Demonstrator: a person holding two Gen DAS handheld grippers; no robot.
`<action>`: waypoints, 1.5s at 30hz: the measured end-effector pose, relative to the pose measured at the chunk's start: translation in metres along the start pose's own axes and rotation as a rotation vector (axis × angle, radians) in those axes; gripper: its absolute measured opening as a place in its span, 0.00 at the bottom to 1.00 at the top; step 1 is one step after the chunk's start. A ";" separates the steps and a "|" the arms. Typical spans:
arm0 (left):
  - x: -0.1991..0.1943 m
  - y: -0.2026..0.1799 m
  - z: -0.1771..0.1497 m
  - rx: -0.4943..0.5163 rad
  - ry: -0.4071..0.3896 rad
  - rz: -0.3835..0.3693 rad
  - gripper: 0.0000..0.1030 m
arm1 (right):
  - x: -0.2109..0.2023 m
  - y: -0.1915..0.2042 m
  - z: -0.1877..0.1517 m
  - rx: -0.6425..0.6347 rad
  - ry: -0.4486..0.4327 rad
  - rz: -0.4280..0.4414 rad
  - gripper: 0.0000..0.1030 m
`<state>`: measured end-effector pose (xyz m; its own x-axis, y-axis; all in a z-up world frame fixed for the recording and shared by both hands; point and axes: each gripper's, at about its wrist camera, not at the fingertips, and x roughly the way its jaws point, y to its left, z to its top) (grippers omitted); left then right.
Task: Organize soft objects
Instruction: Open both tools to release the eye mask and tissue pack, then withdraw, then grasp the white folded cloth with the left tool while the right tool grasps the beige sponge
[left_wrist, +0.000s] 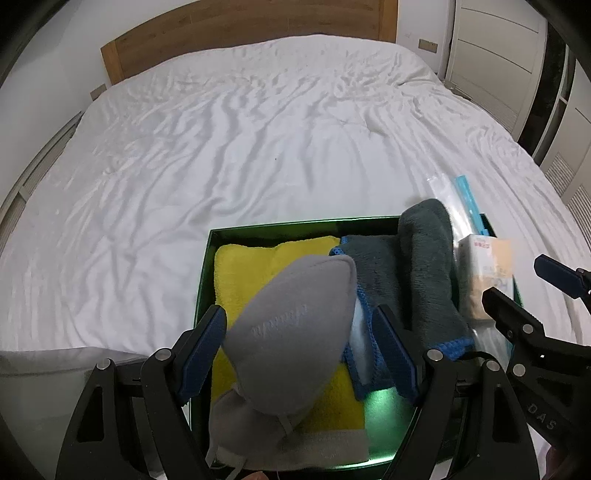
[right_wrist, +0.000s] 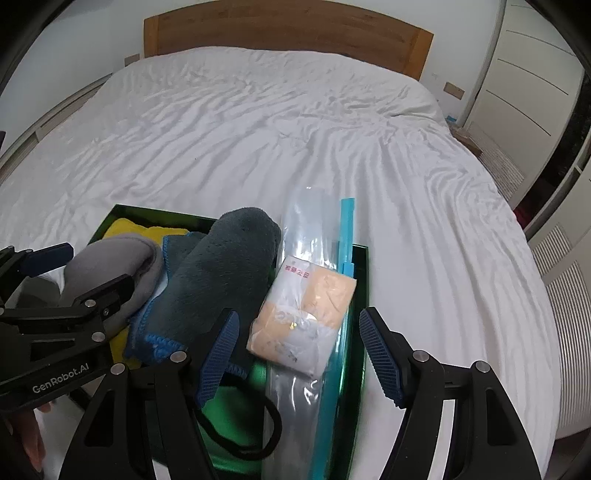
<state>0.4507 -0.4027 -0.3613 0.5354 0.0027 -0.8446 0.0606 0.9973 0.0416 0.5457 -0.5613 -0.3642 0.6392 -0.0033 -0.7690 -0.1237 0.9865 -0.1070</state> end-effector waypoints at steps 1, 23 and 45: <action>-0.004 0.000 -0.001 -0.001 -0.007 -0.001 0.74 | -0.003 0.000 -0.001 0.003 -0.003 0.000 0.66; -0.128 -0.005 -0.098 0.029 -0.063 -0.086 0.74 | -0.144 0.021 -0.089 0.032 -0.057 -0.046 0.67; -0.265 0.191 -0.266 -0.016 0.022 -0.104 0.74 | -0.334 0.188 -0.188 -0.095 0.015 0.108 0.67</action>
<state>0.0966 -0.1929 -0.2710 0.5082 -0.0998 -0.8555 0.1016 0.9933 -0.0556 0.1666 -0.4058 -0.2458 0.6069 0.0985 -0.7887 -0.2629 0.9613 -0.0823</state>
